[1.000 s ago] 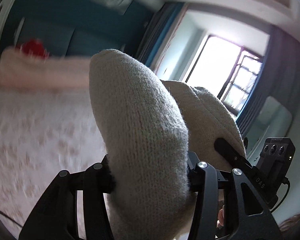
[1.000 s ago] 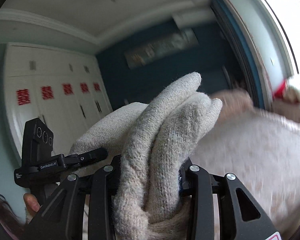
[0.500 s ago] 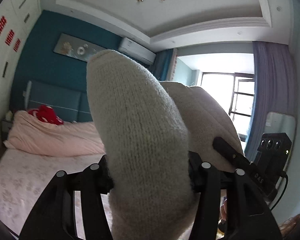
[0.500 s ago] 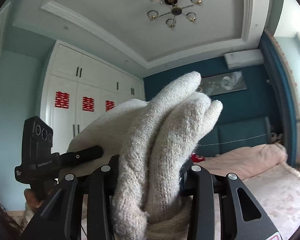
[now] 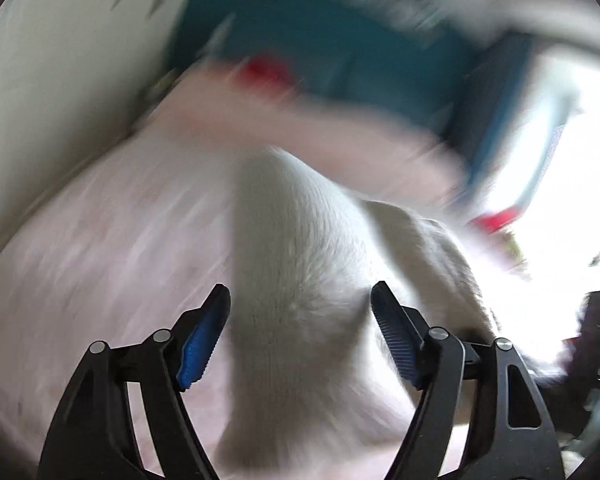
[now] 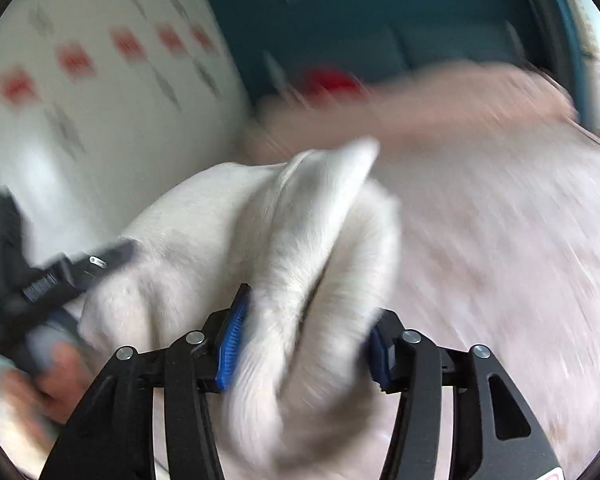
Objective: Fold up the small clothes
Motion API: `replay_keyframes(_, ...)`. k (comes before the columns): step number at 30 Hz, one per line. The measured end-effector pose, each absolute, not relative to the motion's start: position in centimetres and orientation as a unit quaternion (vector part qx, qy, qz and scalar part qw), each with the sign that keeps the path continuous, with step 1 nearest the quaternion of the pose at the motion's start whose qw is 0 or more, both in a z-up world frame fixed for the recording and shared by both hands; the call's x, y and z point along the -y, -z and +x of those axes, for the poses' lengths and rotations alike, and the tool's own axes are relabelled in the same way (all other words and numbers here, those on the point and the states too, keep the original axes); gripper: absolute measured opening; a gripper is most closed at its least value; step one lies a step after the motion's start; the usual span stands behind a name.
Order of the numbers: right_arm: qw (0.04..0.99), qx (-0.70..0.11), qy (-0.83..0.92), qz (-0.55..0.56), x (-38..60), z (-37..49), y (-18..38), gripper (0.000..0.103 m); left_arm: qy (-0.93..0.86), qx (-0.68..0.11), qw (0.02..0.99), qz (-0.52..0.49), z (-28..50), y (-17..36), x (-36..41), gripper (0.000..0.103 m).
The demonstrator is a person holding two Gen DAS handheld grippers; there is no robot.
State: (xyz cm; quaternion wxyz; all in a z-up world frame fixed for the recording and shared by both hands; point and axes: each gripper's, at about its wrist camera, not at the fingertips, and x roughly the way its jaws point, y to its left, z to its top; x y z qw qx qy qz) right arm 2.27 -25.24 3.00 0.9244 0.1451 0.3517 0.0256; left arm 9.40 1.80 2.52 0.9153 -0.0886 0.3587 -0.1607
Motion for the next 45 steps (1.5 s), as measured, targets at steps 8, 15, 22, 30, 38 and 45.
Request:
replay_keyframes(8, 0.909, -0.383, -0.014, 0.161, 25.9, -2.9, 0.3, 0.032, 0.119, -0.399, 0.906, -0.079, 6.0, 2.0, -4.2, 0.063)
replay_keyframes(15, 0.887, -0.444, -0.073, 0.109, 20.7, 1.7, 3.0, 0.001, 0.139, -0.424, 0.894, -0.037, 7.1, 2.4, 0.8, 0.066)
replay_keyframes(22, 0.864, -0.474, -0.036, 0.164, 22.8, 2.7, 5.7, 0.0, 0.086, -0.524, 0.845, -0.069, 8.8, 10.3, -1.1, 0.074)
replay_keyframes(30, 0.861, -0.498, -0.019, 0.102, 20.8, 1.9, 6.8, 0.0, 0.074, -0.502, 0.862, 0.003, 6.5, 7.4, 1.0, 0.073)
replay_keyframes(38, 0.882, -0.46, 0.007, 0.104, 20.9, -2.0, 1.9, 0.016, 0.072, -0.481, 0.874, 0.017, 4.4, 5.7, 0.9, 0.074)
replay_keyframes(45, 0.856, -0.467, 0.017, 0.22, 26.2, -1.9, 5.5, 0.061, 0.099, -0.485, 0.856, -0.15, 5.9, 6.3, -5.2, 0.089)
